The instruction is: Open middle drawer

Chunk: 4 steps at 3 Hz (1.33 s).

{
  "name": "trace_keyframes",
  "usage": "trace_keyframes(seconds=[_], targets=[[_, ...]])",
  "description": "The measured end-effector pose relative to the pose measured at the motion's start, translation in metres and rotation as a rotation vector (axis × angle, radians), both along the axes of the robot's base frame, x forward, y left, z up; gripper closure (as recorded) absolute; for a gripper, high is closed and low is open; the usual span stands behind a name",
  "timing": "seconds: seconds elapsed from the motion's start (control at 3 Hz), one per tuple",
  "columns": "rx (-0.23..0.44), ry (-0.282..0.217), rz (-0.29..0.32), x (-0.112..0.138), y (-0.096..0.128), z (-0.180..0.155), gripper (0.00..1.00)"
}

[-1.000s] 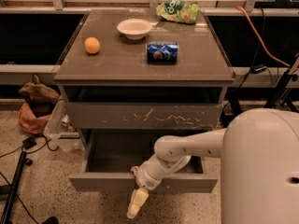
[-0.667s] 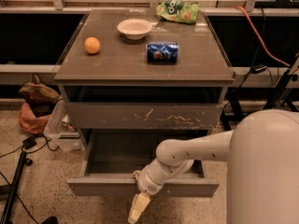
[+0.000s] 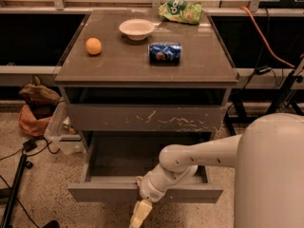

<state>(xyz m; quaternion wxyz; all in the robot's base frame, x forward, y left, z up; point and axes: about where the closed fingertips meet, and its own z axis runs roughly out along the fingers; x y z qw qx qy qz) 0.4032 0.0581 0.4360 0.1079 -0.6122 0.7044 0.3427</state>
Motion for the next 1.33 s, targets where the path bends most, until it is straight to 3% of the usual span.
trace_keyframes(seconds=[1.33], targets=[[0.031, 0.014, -0.062, -0.018, 0.0, 0.015, 0.0]])
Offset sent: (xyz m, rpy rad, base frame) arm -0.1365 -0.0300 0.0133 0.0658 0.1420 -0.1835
